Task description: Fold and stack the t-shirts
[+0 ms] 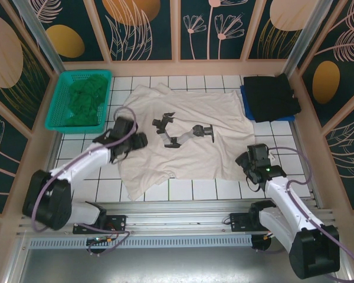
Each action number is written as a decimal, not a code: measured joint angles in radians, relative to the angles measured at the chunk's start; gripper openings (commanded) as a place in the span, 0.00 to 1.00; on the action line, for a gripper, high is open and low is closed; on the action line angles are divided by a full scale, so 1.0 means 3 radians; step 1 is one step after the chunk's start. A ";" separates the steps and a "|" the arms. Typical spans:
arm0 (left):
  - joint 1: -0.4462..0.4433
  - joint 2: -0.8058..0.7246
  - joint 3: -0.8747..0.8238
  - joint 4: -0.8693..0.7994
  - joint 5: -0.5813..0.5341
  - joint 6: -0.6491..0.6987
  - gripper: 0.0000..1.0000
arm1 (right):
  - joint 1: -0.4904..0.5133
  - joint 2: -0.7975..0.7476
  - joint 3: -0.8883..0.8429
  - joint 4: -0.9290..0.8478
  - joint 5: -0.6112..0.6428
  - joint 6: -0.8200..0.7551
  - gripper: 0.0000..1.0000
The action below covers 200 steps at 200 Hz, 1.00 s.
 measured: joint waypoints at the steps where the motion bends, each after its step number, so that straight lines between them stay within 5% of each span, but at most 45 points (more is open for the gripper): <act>1: -0.0023 -0.0029 -0.0037 -0.0014 -0.0015 -0.0019 0.60 | 0.0000 -0.0005 -0.0001 -0.0003 0.0001 0.0004 0.75; 50: -0.0849 -0.0570 -0.0539 -0.0345 -0.0169 -0.0652 0.59 | -0.0008 0.0072 -0.0043 -0.0017 -0.0048 0.0106 0.75; 115: -0.2061 0.0080 -0.0065 -0.0338 -0.0268 -0.0801 0.54 | -0.0018 0.0273 -0.0056 -0.0009 -0.0057 0.0053 0.70; 150: -0.2185 0.0380 -0.0060 -0.0240 -0.0216 -0.0782 0.43 | -0.0022 0.0273 -0.0056 0.0058 -0.0079 0.0014 0.70; 200: -0.2185 0.0809 0.0046 -0.0387 -0.0488 -0.0782 0.43 | -0.0027 0.0282 -0.0056 0.0134 -0.0117 -0.0033 0.70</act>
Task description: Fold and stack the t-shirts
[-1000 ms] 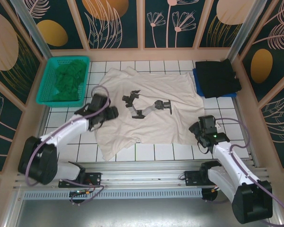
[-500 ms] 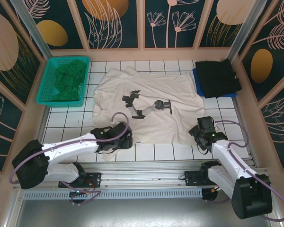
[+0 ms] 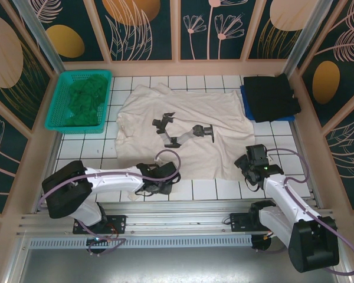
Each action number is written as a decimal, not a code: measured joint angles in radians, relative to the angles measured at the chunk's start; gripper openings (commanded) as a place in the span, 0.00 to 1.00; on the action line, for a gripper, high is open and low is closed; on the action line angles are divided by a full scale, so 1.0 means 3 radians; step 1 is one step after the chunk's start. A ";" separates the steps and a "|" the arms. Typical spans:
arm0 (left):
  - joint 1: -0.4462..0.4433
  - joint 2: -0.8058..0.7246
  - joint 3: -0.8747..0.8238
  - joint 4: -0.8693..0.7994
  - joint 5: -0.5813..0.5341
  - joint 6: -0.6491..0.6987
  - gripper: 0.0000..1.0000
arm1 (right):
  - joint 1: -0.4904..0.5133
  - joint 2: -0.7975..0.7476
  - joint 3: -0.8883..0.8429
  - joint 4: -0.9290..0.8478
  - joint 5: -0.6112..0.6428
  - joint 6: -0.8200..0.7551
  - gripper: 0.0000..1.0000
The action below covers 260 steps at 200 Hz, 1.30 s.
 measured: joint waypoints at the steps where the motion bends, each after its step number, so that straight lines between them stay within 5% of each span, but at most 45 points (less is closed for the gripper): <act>1: 0.0000 0.0005 0.0005 -0.0004 -0.0006 -0.0003 0.43 | 0.0000 0.0000 0.0000 0.0000 0.0000 -0.0001 0.70; 70: 0.0001 0.0099 0.0174 -0.0286 -0.0492 -0.0047 0.41 | -0.0008 0.0009 0.0000 0.0051 -0.0001 -0.0062 0.69; 104: 0.0001 0.0160 0.0175 -0.0254 -0.0525 -0.0004 0.23 | -0.0009 0.0024 0.0000 0.0051 0.0000 -0.0064 0.69; 128: 0.0004 0.0233 0.0212 -0.0256 -0.0526 0.0050 0.00 | -0.0011 -0.0004 0.0000 0.0045 0.0001 -0.0062 0.69; 215: 0.0064 -0.0340 0.0970 -0.0787 -0.0540 0.0575 0.00 | -0.0009 -0.0144 0.0003 -0.0127 -0.0086 0.0001 0.71; 247: 0.0473 -0.0380 0.0997 -0.0743 -0.0498 0.0852 0.00 | 0.0015 -0.0262 0.0003 -0.0137 -0.0108 0.0080 0.71; 260: 0.0707 -0.0378 0.0997 -0.0610 -0.0441 0.0997 0.15 | 0.0025 -0.0224 0.0003 -0.0141 -0.0108 0.0102 0.71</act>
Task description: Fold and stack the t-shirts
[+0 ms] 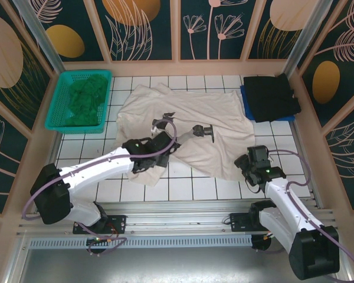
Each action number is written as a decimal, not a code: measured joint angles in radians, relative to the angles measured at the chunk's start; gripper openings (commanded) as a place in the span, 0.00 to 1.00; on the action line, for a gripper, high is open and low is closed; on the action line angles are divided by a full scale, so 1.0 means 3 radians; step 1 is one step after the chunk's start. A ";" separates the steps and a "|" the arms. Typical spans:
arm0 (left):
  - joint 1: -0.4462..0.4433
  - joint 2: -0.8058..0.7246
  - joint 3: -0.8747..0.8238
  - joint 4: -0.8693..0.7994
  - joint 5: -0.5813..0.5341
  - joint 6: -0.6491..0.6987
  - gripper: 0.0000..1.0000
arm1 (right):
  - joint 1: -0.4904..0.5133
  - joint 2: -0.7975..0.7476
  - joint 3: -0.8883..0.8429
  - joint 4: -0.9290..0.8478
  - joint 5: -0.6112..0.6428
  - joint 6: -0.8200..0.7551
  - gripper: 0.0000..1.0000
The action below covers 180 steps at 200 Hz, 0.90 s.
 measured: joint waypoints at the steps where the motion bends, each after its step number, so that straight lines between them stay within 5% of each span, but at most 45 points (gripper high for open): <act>1: 0.0014 0.0003 0.0000 0.0009 0.0005 0.0017 0.15 | 0.0000 0.0004 0.0000 0.0000 0.0000 0.0000 0.71; 9: 0.0160 0.0033 0.0001 0.0117 0.0047 0.0097 0.17 | 0.0011 0.0047 -0.0001 0.0000 -0.0001 0.0003 0.71; 19: 0.0336 0.0121 0.0029 0.0247 0.0111 0.0159 0.31 | 0.0029 0.0099 -0.0001 0.0000 -0.0004 0.0011 0.71; 51: 0.0671 0.0520 0.0142 0.0413 0.0164 0.0268 0.57 | 0.0094 0.0167 -0.0003 -0.0010 -0.0001 0.0010 0.72; 88: 0.0601 -0.0093 -0.0322 0.0435 0.0296 0.0160 0.56 | 0.0100 0.0167 -0.0003 -0.0067 0.0003 0.0013 0.71; 109: 0.0258 -0.0486 -0.0599 0.0434 0.0398 0.0018 0.56 | 0.0102 0.0165 -0.0004 -0.0098 0.0037 0.0028 0.72; 128: -0.0028 -0.0282 -0.0665 0.0538 0.0509 -0.0074 0.56 | 0.0102 0.0167 -0.0004 -0.0116 0.0093 0.0051 0.72; 161: -0.0050 0.0174 -0.0829 0.0585 0.0474 -0.0151 0.54 | 0.0103 0.0205 -0.0006 -0.0122 0.0158 0.0095 0.70; 180: -0.0048 0.0270 -0.0895 0.0599 0.0456 -0.0160 0.42 | 0.0103 0.0205 -0.0057 -0.0123 0.0172 0.0111 0.69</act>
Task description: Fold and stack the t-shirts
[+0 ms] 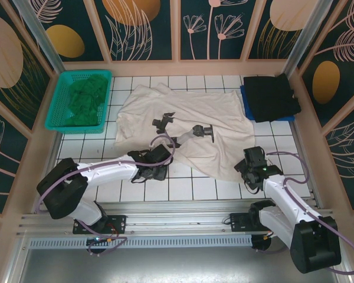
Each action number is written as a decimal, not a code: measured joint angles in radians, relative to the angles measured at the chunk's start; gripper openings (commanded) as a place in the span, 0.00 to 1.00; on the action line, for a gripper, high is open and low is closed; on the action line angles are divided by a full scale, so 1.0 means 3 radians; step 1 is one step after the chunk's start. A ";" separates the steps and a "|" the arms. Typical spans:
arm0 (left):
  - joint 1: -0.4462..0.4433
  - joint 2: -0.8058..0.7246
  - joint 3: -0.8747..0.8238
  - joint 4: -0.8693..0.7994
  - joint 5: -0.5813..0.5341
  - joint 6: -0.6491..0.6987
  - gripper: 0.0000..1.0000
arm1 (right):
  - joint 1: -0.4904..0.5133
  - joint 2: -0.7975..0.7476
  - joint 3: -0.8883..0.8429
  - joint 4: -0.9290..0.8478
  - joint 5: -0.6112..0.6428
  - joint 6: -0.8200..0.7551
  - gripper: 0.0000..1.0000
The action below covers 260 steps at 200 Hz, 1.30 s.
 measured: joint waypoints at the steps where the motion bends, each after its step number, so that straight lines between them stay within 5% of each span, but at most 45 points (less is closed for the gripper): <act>1: 0.0000 0.0006 -0.0004 0.0000 0.0000 0.0004 0.41 | 0.0000 0.0000 -0.0004 -0.0001 0.0000 0.0001 0.69; 53: 0.0000 -0.0039 -0.0134 0.0017 -0.0039 -0.0053 0.00 | 0.0022 -0.0112 -0.0019 -0.0167 0.0088 0.0145 0.74; 111: 0.0221 -0.0665 -0.0134 -0.0083 -0.0114 -0.0046 0.00 | 0.0214 0.0036 -0.0005 -0.0224 0.0151 0.0221 0.71; 180: 0.1122 -0.0759 -0.0053 -0.0037 -0.0174 0.0106 0.00 | 0.0306 0.0290 0.0080 -0.0220 0.0264 0.0256 0.49; 219: 0.1394 -0.0685 0.0130 -0.0028 -0.0181 0.0235 0.00 | 0.0272 0.0267 0.0108 -0.0251 0.0243 0.0257 0.64; 260: 0.1502 -0.0683 0.0473 -0.0004 -0.0179 0.0404 0.00 | 0.0219 0.0210 0.0165 -0.0434 0.0243 0.0261 0.65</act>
